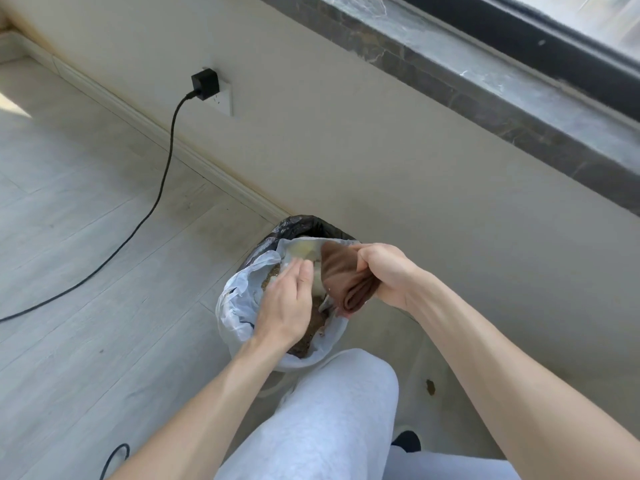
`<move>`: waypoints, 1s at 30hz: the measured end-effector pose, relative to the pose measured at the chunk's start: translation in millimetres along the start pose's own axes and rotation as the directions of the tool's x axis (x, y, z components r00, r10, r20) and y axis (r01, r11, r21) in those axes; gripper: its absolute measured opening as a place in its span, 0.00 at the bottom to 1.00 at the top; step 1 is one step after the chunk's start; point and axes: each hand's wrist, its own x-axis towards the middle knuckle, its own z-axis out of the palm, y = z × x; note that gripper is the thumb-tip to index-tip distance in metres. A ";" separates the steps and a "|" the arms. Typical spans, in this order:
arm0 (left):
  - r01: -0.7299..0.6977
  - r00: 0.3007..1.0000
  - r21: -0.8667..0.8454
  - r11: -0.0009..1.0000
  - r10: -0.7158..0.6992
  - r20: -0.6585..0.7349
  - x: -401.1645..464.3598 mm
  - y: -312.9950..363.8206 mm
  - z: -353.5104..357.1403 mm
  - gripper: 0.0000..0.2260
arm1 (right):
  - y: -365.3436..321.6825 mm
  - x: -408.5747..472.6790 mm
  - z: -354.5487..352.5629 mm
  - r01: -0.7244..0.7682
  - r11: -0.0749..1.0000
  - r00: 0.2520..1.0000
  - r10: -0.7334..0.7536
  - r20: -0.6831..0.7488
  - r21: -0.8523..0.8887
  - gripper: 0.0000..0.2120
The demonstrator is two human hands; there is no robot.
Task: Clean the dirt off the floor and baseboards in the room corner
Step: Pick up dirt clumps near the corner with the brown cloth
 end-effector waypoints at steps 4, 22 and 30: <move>-0.155 0.964 0.033 0.987 0.144 0.225 1.7 5.0 7.2 0.30 | -2.3 0.3 -0.4 0.013 1.000 0.999 -0.011 0.041 -0.028 0.36; 0.527 0.850 -0.672 0.521 -0.308 0.427 39.7 55.6 37.4 0.20 | -8.0 -7.7 -76.7 0.123 0.983 0.970 -0.149 0.193 0.138 0.31; 0.412 0.908 -0.713 0.567 -0.195 0.370 44.3 90.1 110.4 0.18 | 64.1 -3.6 -161.9 0.116 0.968 0.925 -0.187 0.331 0.222 0.21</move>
